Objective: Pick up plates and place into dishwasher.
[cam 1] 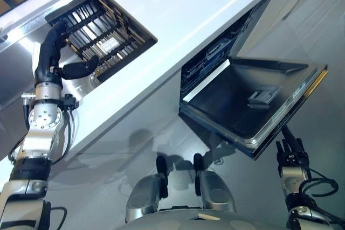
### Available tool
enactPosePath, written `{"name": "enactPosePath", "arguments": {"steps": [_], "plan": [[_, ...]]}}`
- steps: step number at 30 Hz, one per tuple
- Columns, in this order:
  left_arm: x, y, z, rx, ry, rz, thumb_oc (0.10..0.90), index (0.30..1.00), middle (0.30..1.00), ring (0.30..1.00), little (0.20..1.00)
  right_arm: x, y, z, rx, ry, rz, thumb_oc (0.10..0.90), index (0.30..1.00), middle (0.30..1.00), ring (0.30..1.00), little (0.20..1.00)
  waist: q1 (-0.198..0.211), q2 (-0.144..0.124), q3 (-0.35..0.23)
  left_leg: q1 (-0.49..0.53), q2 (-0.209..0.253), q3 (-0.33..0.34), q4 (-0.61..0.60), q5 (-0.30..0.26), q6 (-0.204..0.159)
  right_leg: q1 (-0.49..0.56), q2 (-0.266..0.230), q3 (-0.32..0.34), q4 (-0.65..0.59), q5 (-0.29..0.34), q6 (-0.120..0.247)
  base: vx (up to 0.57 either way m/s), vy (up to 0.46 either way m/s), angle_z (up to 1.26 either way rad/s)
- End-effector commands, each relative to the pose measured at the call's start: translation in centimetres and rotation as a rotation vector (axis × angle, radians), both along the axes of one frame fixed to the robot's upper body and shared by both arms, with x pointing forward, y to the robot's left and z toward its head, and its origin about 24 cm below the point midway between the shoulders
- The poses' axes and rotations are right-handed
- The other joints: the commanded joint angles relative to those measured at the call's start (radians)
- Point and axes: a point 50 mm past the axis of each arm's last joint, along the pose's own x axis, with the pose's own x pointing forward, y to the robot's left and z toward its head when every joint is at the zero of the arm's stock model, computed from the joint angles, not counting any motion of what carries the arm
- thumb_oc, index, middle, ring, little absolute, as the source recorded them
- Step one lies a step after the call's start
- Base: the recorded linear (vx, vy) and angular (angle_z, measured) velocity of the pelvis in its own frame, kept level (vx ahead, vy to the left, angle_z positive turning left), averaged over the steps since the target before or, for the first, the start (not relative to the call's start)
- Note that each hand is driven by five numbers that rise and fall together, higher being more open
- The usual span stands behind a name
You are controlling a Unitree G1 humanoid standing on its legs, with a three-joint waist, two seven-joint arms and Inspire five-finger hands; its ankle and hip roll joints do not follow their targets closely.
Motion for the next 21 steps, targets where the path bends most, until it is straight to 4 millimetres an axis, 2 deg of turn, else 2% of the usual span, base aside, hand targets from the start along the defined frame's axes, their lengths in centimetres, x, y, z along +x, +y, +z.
{"name": "enactPosePath", "arguments": {"steps": [1,4,7,9,14,18,21], "plan": [[0.0,-0.1,5.1,0.023,-0.223,0.011,0.800,0.900,0.900,0.900,0.900,2.0,-3.5,4.8,-0.135,-0.123,-0.063,0.800,0.900,0.900,0.900,0.900,-0.001,0.029,0.049,-0.082,-0.085,-0.019,0.199,-0.201,0.058,-0.104,0.035,-0.070,0.279,-0.207,-0.054,-0.09,-0.013,0.12],[0.1,-0.6,6.1,0.008,-0.269,0.006,0.800,0.900,0.900,0.900,0.900,2.6,-3.9,5.4,-0.159,-0.135,-0.065,0.800,0.900,0.900,0.900,0.900,0.007,0.054,0.082,-0.156,-0.107,-0.022,0.278,-0.217,0.061,-0.190,0.025,-0.078,0.392,-0.242,-0.076,-0.06,0.012,0.11],[0.2,-0.9,6.3,-0.020,-0.286,0.004,0.800,0.900,0.900,0.900,0.900,3.0,-4.1,5.8,-0.168,-0.168,-0.046,0.800,0.900,0.900,0.900,0.900,0.006,0.073,0.091,-0.201,-0.122,-0.027,0.324,-0.225,0.061,-0.252,0.016,-0.075,0.475,-0.271,-0.089,-0.01,0.049,0.12],[0.2,-1.0,6.4,-0.026,-0.291,0.001,0.800,0.900,0.900,0.900,0.900,3.1,-4.0,5.9,-0.175,-0.185,-0.015,0.800,0.900,0.900,0.900,0.900,0.005,0.082,0.091,-0.212,-0.128,-0.029,0.339,-0.233,0.061,-0.271,0.011,-0.072,0.503,-0.287,-0.093,0.05,0.072,0.09],[0.0,-1.3,6.8,-0.034,-0.313,-0.013,0.800,0.900,0.900,0.900,0.900,4.5,-3.0,6.8,-0.153,-0.360,0.118,0.800,0.900,0.900,0.900,0.900,0.009,0.094,0.091,-0.255,-0.141,-0.031,0.357,-0.229,0.058,-0.329,0.001,-0.062,0.537,-0.290,-0.096,0.02,0.058,0.06],[-0.2,-1.2,7.1,-0.014,-0.317,-0.013,0.800,0.900,0.900,0.900,0.900,7.0,0.4,8.9,-0.150,-0.629,0.404,0.800,0.900,0.900,0.900,0.900,0.014,0.088,0.091,-0.270,-0.140,-0.028,0.344,-0.217,0.059,-0.352,0.006,-0.055,0.521,-0.270,-0.088,0.02,0.042,0.02],[-0.6,-0.9,7.0,0.003,-0.321,0.001,0.800,0.900,0.900,0.900,0.900,8.5,4.4,11.2,-0.161,-0.860,0.673,0.800,0.900,0.900,0.900,0.900,0.020,0.067,0.091,-0.273,-0.134,-0.028,0.327,-0.208,0.060,-0.350,0.015,-0.052,0.490,-0.249,-0.076,0.00,0.007,-0.16]]}}
